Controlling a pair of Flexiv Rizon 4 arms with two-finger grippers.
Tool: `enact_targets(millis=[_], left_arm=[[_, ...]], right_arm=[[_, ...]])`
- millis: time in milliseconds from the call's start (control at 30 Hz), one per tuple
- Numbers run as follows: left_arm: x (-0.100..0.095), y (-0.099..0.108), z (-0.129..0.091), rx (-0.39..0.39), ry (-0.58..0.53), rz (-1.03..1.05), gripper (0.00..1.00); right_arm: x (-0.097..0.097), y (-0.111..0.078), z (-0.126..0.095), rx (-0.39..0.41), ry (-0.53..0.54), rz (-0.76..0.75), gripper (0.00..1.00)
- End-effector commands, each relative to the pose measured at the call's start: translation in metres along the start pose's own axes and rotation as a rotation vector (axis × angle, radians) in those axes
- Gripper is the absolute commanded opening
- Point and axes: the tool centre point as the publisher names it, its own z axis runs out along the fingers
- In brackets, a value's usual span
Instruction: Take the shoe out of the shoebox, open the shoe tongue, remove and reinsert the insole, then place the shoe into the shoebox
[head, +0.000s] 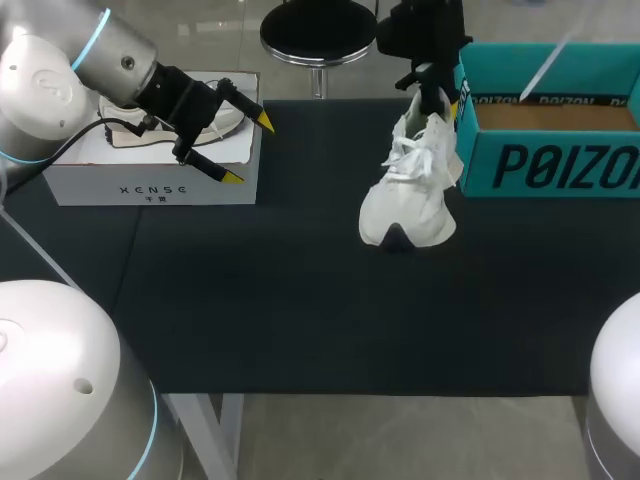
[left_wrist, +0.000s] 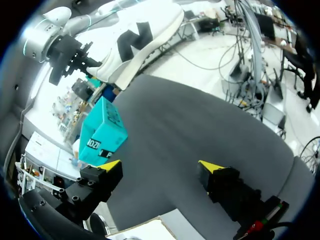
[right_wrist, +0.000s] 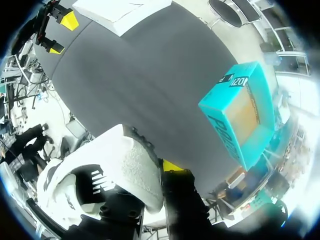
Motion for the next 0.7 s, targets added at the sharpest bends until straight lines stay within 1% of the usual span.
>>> enact_targets(millis=[33, 433, 500, 533, 567, 600, 667, 700], left_arm=[[-0.001, 0.000, 0.000, -0.003, 0.003, 0.001, 1.00], [-0.001, 0.000, 0.000, -0.003, 0.003, 0.001, 1.00], [-0.001, 0.000, 0.000, -0.003, 0.003, 0.001, 1.00], [-0.001, 0.000, 0.000, -0.003, 0.003, 0.001, 1.00], [-0.001, 0.000, 0.000, -0.003, 0.003, 0.001, 1.00], [-0.001, 0.000, 0.000, -0.003, 0.003, 0.001, 1.00], [-0.001, 0.000, 0.000, -0.003, 0.003, 0.001, 1.00], [-0.001, 0.000, 0.000, -0.003, 0.003, 0.001, 1.00]], right_arm=[[0.000, -0.001, -0.002, 0.001, 0.000, 0.001, 0.00], [0.000, -0.001, -0.002, 0.001, 0.000, 0.001, 0.00], [-0.019, -0.002, -0.001, 0.009, -0.009, 0.005, 0.00], [-0.028, -0.003, -0.002, -0.014, -0.003, 0.012, 0.00], [-0.036, -0.005, -0.003, -0.002, -0.018, 0.021, 0.00], [-0.042, -0.006, -0.004, 0.001, -0.022, 0.026, 0.00], [-0.054, -0.011, -0.009, -0.023, -0.014, 0.046, 0.00], [-0.059, -0.013, -0.012, -0.010, -0.019, 0.068, 0.00]])
